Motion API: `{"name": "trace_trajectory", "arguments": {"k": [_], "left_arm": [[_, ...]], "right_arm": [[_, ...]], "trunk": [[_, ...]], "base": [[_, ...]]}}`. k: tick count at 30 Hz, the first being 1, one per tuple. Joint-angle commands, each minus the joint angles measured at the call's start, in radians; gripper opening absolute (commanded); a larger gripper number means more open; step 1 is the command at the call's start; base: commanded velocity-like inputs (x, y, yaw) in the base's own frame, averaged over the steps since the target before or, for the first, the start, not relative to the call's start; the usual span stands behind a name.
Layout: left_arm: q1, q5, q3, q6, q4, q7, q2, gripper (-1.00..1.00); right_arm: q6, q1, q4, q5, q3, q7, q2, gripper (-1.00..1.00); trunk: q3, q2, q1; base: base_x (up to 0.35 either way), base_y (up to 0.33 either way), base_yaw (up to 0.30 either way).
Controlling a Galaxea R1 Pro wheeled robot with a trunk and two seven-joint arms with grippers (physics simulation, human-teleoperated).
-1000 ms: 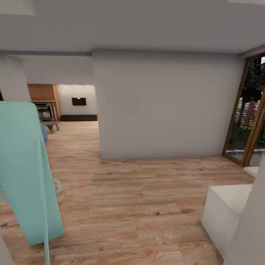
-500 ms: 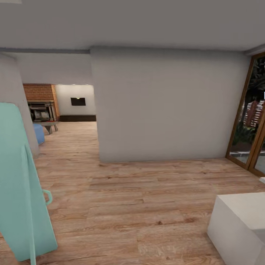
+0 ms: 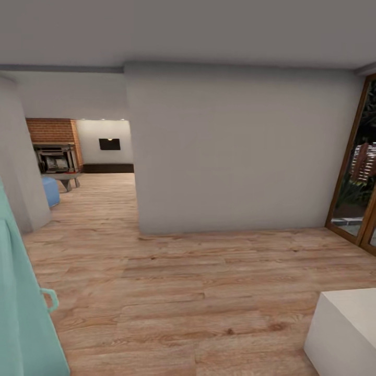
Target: Move the two storage containers from the living room to the garage. In the garage, place one container on the floor and stack the other container on top of it (either order is fine).
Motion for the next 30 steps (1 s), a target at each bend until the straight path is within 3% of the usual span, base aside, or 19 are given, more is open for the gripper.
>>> {"name": "trace_trajectory", "arguments": {"k": [1,30], "left_arm": [[-0.001,0.007,-0.006,-0.003,0.001,0.003,0.000,1.00],[-0.001,0.006,-0.006,-0.006,0.001,0.003,0.000,1.00]], "right_arm": [[-0.005,-0.001,0.003,-0.004,0.008,-0.003,0.000,1.00],[-0.005,-0.001,0.003,-0.004,0.008,-0.003,0.000,1.00]], "trunk": [[-0.001,-0.001,0.001],[-0.001,-0.001,0.001]], "base": [[0.322,0.000,0.000],[0.322,0.000,0.000]]}}
